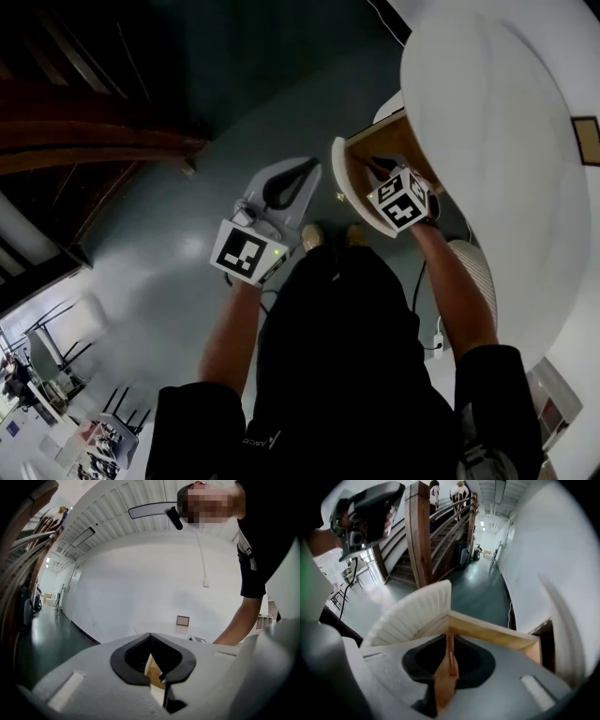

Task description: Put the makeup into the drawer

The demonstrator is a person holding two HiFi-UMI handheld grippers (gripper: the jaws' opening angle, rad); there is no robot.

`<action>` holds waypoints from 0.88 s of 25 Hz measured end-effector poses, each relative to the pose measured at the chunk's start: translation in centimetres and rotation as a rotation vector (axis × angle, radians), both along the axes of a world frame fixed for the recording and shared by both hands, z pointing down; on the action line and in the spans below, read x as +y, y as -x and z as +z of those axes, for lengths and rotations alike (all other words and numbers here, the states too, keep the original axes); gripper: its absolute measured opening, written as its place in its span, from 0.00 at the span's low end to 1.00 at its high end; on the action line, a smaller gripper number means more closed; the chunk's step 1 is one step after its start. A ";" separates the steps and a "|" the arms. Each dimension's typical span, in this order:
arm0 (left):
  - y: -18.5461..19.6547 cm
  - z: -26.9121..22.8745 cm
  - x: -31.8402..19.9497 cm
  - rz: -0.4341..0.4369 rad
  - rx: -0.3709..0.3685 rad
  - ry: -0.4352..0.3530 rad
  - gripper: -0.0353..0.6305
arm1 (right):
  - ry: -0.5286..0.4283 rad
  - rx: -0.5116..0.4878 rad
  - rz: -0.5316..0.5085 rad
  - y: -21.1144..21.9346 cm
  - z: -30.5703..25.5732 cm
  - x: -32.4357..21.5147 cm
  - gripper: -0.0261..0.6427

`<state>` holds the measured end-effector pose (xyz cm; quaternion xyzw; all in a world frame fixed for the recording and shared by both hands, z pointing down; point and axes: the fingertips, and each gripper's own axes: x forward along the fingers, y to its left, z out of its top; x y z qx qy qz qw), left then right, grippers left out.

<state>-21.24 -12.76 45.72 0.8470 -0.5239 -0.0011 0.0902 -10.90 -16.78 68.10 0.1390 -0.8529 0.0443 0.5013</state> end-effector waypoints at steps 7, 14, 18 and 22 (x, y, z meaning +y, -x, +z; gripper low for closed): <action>-2.5 -3.1 0.3 0.025 -0.012 -0.031 0.07 | -0.127 -0.299 0.052 0.5 -12.9 1.4 0.06; -6.2 -7.1 1.2 0.041 -0.023 -0.079 0.07 | -0.235 -0.608 0.054 -1.1 -24.2 3.2 0.04; -8.1 -9.3 1.8 0.037 -0.018 -0.111 0.07 | -0.284 -0.791 0.043 -2.0 -29.5 4.8 0.04; -9.4 -12.1 2.5 0.046 -0.020 -0.165 0.07 | -0.320 -0.914 0.035 -2.8 -33.7 6.2 0.04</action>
